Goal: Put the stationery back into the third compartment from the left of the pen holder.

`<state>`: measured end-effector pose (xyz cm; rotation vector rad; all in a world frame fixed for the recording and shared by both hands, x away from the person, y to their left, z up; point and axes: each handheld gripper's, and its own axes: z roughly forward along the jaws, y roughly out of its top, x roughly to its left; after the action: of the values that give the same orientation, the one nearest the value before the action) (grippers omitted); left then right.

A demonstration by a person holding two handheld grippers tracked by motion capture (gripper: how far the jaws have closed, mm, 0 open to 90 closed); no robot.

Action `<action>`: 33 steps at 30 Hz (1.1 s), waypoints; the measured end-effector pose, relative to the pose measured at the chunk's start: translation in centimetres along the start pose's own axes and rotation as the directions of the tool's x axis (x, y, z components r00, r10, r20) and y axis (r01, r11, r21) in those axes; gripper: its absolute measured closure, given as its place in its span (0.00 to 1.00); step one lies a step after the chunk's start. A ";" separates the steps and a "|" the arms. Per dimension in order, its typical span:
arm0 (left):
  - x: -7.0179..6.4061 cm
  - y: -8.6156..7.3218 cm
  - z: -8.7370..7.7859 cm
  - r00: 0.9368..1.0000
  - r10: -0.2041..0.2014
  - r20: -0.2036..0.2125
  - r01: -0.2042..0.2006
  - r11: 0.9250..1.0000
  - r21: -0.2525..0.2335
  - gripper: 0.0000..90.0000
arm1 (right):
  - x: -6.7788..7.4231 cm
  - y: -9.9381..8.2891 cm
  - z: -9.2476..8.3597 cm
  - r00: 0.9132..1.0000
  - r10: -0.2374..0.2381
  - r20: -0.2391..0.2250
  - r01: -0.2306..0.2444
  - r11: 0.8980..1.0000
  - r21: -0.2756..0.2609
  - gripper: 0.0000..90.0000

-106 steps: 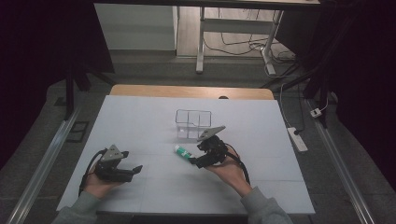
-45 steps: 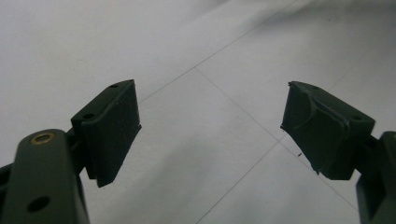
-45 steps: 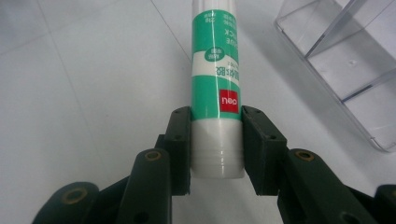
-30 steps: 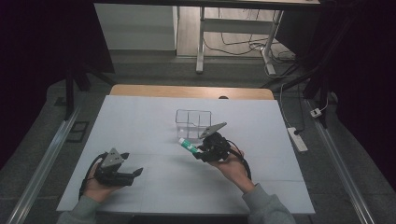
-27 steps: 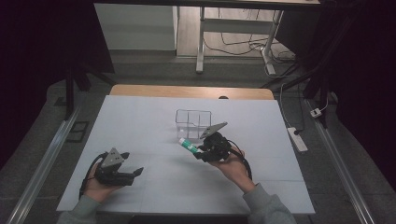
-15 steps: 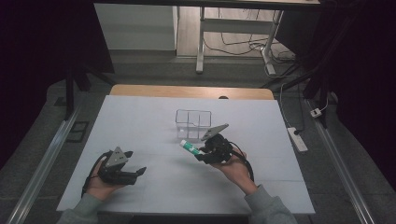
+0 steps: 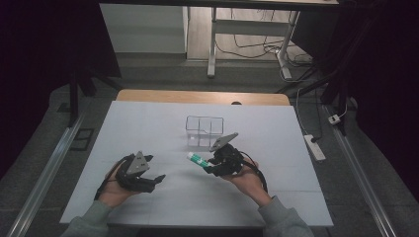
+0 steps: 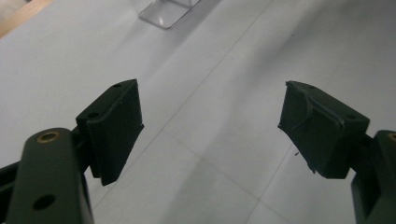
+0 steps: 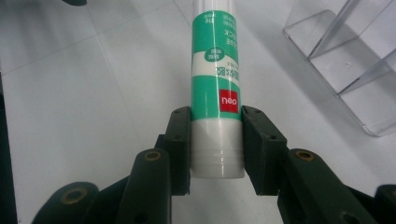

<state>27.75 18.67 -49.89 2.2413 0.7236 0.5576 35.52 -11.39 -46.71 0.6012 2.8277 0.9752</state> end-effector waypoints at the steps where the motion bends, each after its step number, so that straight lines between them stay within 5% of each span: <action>1: -0.2 0.3 0.2 1.000 0.018 -0.002 -0.018 1.000 0.007 0.24 | 0.0 0.0 0.1 1.000 -0.003 -0.002 0.003 1.000 0.003 0.73; 10: -1.6 2.6 1.3 0.993 0.111 0.029 -0.111 0.994 0.005 0.24 | 0.3 0.0 0.8 1.000 -0.015 -0.021 0.016 1.000 0.027 0.72; 19: -2.7 4.1 2.7 0.980 0.192 0.058 -0.193 0.981 0.010 0.24 | 0.6 0.0 1.5 0.998 -0.028 -0.049 0.030 0.998 0.050 0.72; 33: -4.0 6.2 5.3 0.948 0.311 0.065 -0.315 0.947 0.060 0.27 | 1.0 0.2 2.0 0.996 -0.036 -0.079 0.042 0.997 0.066 0.72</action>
<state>29.84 9.85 -49.53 2.4458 0.3630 0.6269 35.08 -9.65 -48.12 0.5238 2.9391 0.9189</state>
